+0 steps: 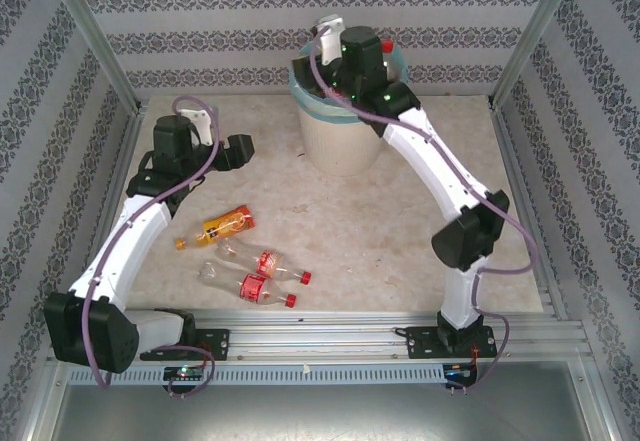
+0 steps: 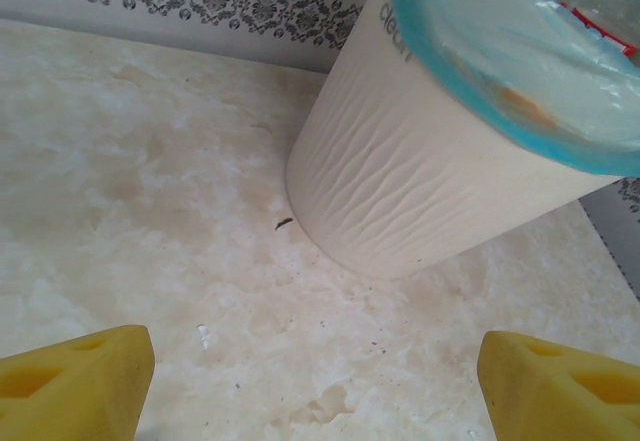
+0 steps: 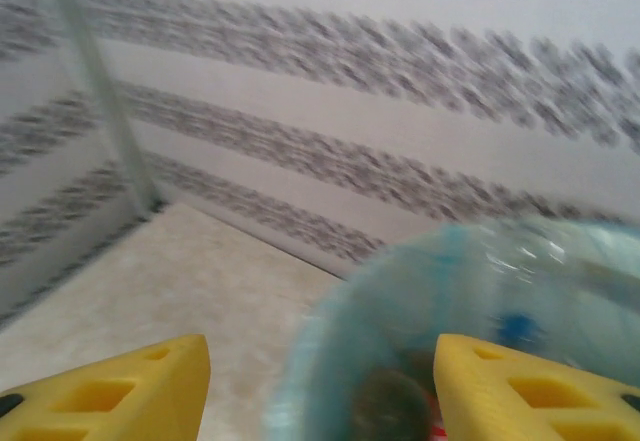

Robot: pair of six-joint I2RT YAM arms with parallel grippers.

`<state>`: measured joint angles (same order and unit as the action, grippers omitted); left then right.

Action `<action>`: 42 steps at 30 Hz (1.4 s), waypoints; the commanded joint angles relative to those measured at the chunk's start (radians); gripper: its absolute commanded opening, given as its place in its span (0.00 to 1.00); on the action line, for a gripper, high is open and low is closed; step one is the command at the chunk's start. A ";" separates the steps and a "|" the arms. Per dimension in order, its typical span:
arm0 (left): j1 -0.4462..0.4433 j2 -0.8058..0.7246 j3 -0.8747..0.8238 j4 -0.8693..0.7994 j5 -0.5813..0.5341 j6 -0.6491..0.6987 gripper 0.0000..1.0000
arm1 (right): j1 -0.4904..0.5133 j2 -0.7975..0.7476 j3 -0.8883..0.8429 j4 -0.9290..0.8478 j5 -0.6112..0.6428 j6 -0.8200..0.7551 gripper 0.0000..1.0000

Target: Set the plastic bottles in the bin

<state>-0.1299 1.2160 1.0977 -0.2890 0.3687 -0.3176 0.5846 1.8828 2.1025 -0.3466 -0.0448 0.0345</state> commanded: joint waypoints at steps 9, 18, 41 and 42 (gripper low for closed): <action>-0.007 -0.308 -0.089 -0.267 -0.252 -0.096 0.85 | 0.171 -0.197 -0.506 0.110 -0.366 -0.240 0.66; -0.007 -0.434 -0.253 -0.187 -0.402 -0.048 0.85 | 0.288 -0.143 -0.718 0.126 -0.385 -0.075 0.64; -0.008 -0.474 -0.342 -0.062 -0.435 0.095 1.00 | 0.463 0.186 -0.549 -0.126 -0.206 0.071 0.72; -0.007 -0.476 -0.339 -0.061 -0.442 0.095 1.00 | 0.464 0.197 -0.538 -0.136 -0.213 0.068 0.72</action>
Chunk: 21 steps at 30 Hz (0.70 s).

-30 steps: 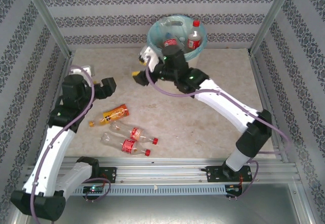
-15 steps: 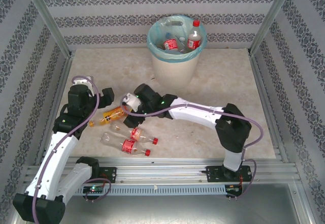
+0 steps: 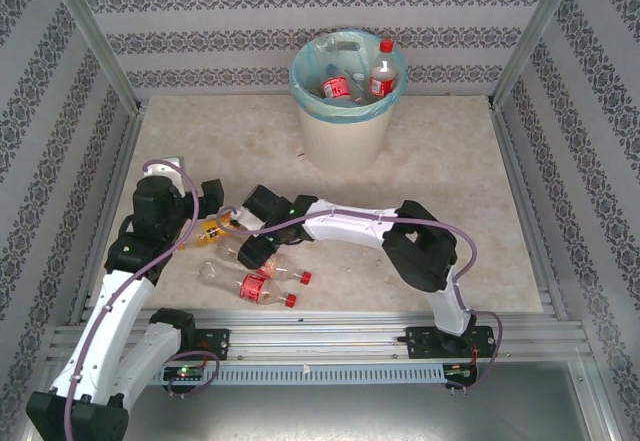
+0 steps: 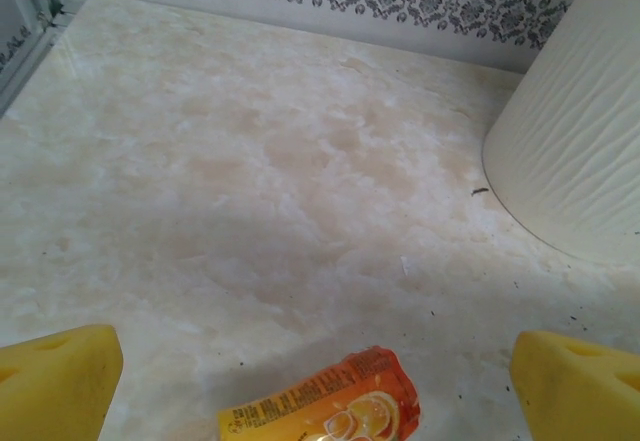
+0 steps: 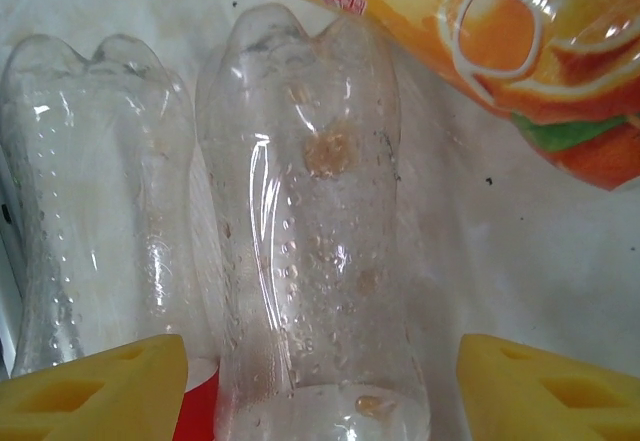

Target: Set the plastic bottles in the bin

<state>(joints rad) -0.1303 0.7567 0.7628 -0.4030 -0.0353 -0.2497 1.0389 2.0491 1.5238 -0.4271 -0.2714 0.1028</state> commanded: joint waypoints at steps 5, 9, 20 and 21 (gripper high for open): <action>-0.007 -0.036 -0.011 0.061 -0.065 0.033 1.00 | 0.016 0.077 0.103 -0.102 0.022 -0.032 0.73; -0.007 -0.046 -0.017 0.061 -0.064 0.036 1.00 | 0.016 0.111 0.145 -0.145 0.069 -0.058 0.73; -0.006 -0.044 -0.022 0.072 -0.063 0.038 1.00 | 0.010 0.144 0.176 -0.205 0.098 -0.107 0.73; -0.007 -0.046 -0.021 0.072 -0.062 0.038 1.00 | 0.008 0.141 0.174 -0.205 0.095 -0.110 0.73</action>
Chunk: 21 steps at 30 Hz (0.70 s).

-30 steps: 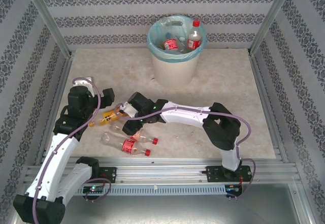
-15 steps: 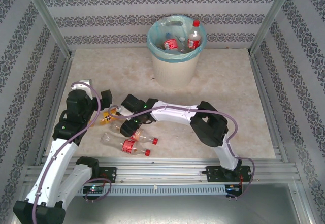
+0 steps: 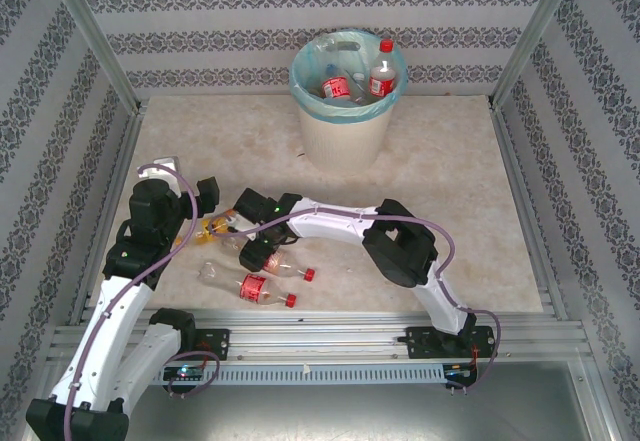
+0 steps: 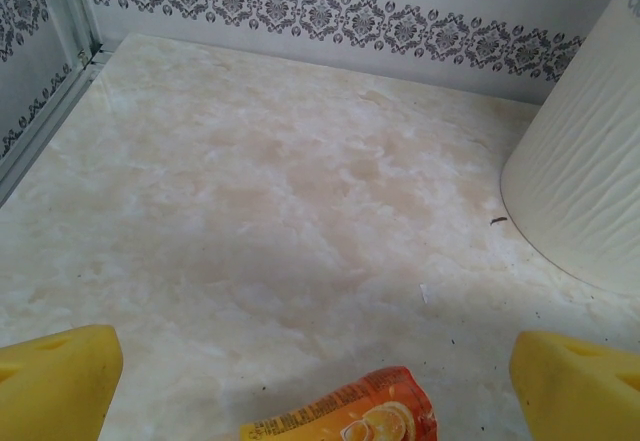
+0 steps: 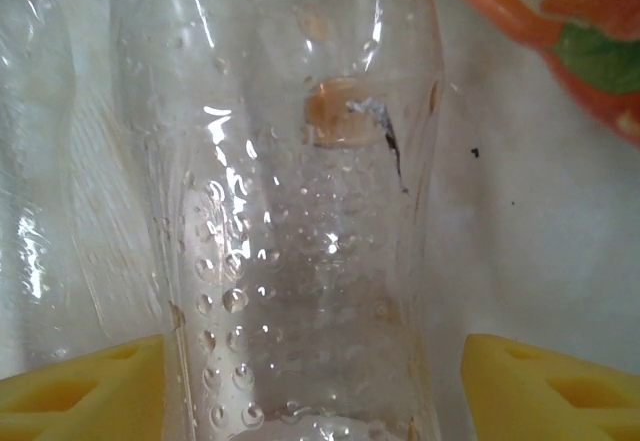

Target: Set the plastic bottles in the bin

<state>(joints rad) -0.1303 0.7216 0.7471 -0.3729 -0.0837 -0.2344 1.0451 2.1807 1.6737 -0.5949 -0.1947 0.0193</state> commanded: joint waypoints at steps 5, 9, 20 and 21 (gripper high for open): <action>-0.007 -0.011 0.002 0.039 -0.002 0.029 1.00 | -0.003 -0.024 0.011 -0.038 0.021 -0.028 0.66; -0.007 -0.002 0.016 0.038 0.020 0.042 1.00 | -0.007 -0.092 -0.034 -0.019 0.051 -0.024 0.62; -0.008 0.096 0.132 0.065 0.090 0.032 0.99 | -0.033 -0.377 -0.245 0.077 0.145 -0.005 0.56; -0.007 0.107 0.144 0.070 0.101 0.029 0.99 | -0.034 -0.400 -0.258 0.082 0.151 -0.006 0.55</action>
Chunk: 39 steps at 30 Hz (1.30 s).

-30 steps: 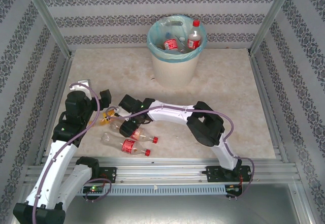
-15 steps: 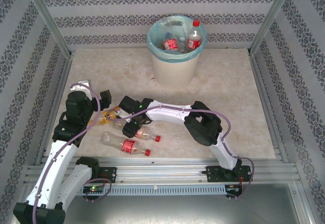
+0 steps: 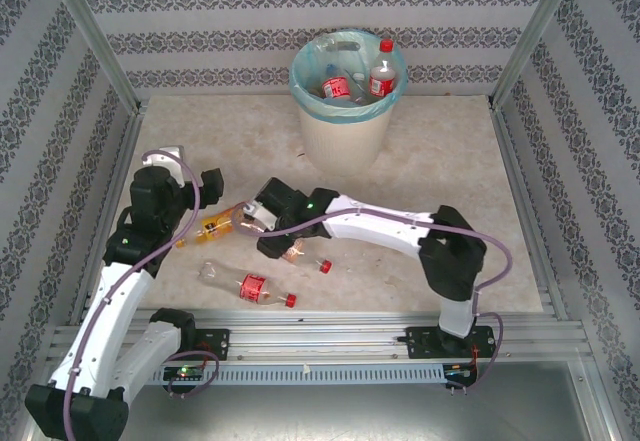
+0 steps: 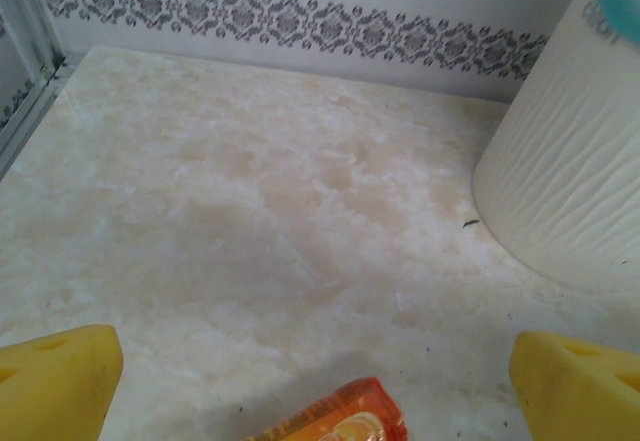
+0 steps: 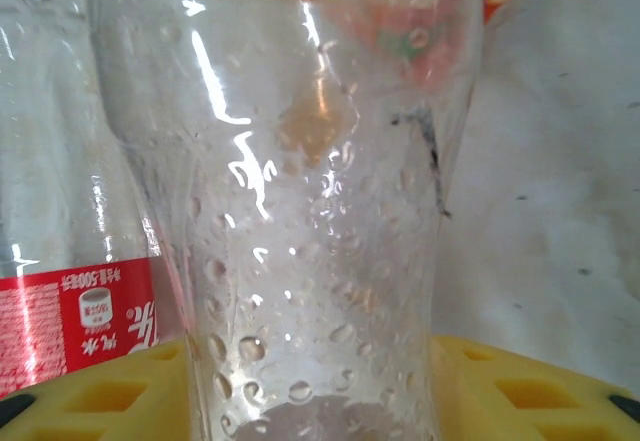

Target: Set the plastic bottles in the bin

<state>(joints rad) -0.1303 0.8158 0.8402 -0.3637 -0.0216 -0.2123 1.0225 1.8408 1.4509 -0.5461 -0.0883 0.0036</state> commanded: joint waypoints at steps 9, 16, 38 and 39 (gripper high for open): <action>-0.012 0.210 0.237 0.049 0.227 0.011 0.95 | -0.039 -0.284 -0.026 0.035 0.098 -0.015 0.52; -0.049 0.331 0.380 0.100 0.275 -0.012 0.94 | -0.121 -0.377 0.070 0.114 0.117 -0.032 0.51; -0.160 0.571 0.607 0.149 0.443 -0.054 0.94 | -0.521 0.052 0.619 0.584 0.282 -0.127 0.47; -0.163 0.569 0.597 0.153 0.443 -0.055 0.94 | -0.528 0.073 0.623 0.594 0.298 -0.131 0.48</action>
<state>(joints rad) -0.2764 1.3987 1.4651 -0.2569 0.3973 -0.2501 0.5102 1.8641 2.0331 -0.0143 0.1425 -0.0982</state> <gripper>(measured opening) 0.944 0.476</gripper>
